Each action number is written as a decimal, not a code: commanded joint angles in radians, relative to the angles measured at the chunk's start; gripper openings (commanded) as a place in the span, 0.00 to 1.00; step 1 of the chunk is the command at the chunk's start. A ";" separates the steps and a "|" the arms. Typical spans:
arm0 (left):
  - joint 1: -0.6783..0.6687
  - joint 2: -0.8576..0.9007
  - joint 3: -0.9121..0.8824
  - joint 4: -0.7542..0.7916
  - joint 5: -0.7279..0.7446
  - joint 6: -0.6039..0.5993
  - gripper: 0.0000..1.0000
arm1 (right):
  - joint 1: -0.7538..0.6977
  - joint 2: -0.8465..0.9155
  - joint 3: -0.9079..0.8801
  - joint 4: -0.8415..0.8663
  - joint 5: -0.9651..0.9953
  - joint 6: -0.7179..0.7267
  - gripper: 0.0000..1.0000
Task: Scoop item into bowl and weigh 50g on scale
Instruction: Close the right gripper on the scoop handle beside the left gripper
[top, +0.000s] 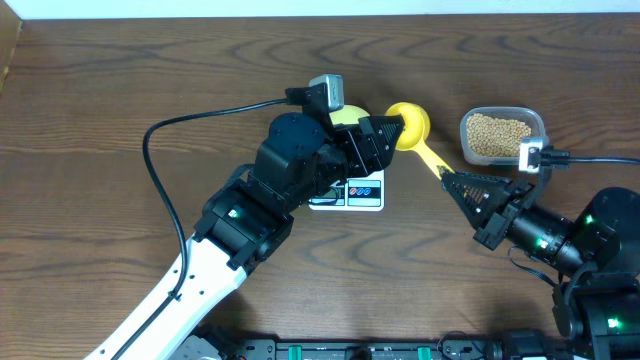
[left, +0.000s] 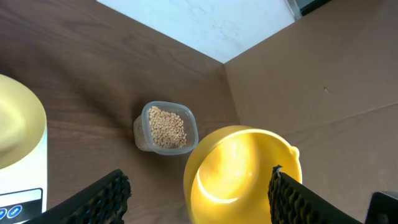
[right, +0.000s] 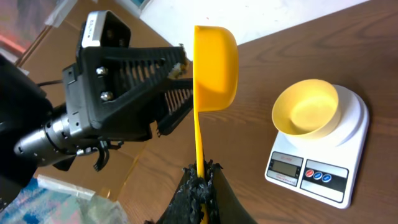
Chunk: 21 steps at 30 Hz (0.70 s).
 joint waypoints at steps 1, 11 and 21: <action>0.003 -0.004 0.006 -0.003 -0.012 0.005 0.69 | 0.027 -0.004 0.014 0.006 0.023 -0.028 0.02; 0.003 -0.004 0.006 -0.014 -0.010 0.005 0.47 | 0.070 -0.004 0.014 0.035 0.021 -0.048 0.02; 0.003 -0.004 0.006 -0.015 -0.010 0.005 0.28 | 0.090 -0.004 0.014 0.033 0.018 -0.088 0.02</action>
